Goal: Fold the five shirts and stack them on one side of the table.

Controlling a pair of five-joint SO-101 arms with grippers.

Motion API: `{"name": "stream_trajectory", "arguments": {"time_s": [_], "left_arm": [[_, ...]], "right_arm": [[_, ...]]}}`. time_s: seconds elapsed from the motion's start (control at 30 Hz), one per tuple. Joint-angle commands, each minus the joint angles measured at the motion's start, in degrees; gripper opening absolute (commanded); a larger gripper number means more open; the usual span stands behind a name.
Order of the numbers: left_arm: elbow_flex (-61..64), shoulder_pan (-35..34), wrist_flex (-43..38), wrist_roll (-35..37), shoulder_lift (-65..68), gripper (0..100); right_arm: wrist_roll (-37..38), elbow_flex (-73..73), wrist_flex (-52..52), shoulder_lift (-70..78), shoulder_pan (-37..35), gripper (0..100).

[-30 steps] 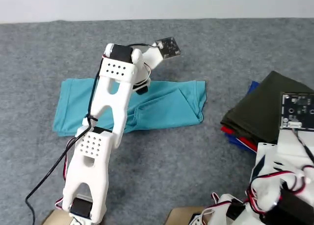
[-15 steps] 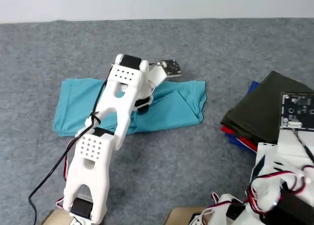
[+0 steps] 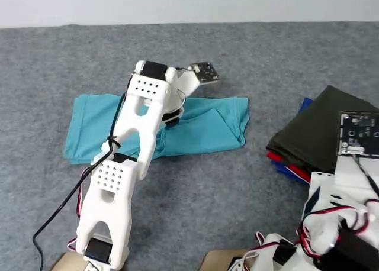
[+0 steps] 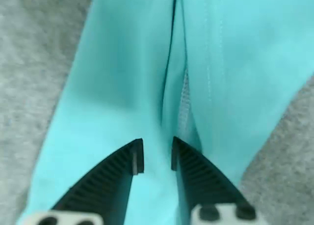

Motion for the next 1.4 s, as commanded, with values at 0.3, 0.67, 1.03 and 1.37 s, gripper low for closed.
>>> {"name": "stream_trajectory", "arguments": {"time_s": [0.3,0.67,1.03,1.37], "left_arm": [[-9.36,-7.21,2.02,11.69,-1.41,17],[3.91,-23.30,2.02,22.42,-17.32,17],[12.88,-34.02,1.76,22.42,-19.25,20],[10.86,-34.11,1.76,21.89,-11.78,25]], "right_arm": [[-0.53,-0.44,2.33,-0.13,0.40,2.8],[-0.44,-0.09,2.33,0.04,0.66,3.3],[-0.44,5.80,2.33,-0.13,0.66,3.3],[-0.44,9.14,2.33,-0.13,0.66,3.3]]}}
